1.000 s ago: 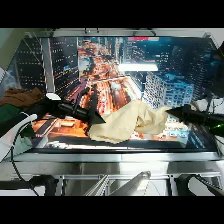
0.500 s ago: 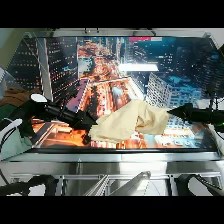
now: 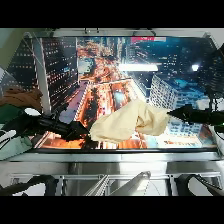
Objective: Fold the shirts.
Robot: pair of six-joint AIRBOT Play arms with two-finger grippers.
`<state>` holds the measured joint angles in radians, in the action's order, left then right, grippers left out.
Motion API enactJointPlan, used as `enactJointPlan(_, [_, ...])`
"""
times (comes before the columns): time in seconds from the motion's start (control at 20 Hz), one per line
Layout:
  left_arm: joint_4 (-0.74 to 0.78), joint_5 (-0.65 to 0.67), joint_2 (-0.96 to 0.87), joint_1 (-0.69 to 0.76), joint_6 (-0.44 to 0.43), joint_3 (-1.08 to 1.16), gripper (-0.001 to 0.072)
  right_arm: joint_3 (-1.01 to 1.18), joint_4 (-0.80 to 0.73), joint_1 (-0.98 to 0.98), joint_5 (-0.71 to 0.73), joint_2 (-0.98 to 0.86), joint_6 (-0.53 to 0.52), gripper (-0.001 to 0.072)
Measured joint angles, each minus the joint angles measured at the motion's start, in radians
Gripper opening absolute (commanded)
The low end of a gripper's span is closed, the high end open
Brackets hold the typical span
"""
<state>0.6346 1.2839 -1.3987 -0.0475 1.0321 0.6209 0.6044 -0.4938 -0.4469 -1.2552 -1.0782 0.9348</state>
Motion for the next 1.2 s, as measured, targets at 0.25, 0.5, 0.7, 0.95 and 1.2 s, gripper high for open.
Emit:
enactJointPlan(0.25, [-0.103,-0.009,-0.150,0.122,-0.046,0.086,0.0241,0.000,0.000,0.000,0.000,0.000,0.000,0.0021])
enactJointPlan(0.5, [-0.150,0.053,-0.239,0.238,-0.077,0.201,0.0016,0.000,0.000,0.000,0.000,0.000,0.000,0.0020])
enactJointPlan(0.7, [-0.185,0.117,-0.184,0.244,-0.085,0.252,0.0017,0.008,-0.001,-0.002,-0.019,0.010,0.000,0.0019])
enactJointPlan(0.95, [-0.550,0.377,0.064,0.056,-0.090,0.279,0.0016,0.173,0.289,-0.095,-0.139,0.132,-0.025,0.0019])
enactJointPlan(1.2, [-0.967,0.461,0.340,-0.264,-0.010,0.449,0.0019,0.526,0.700,-0.264,-0.079,0.294,-0.141,0.0020])
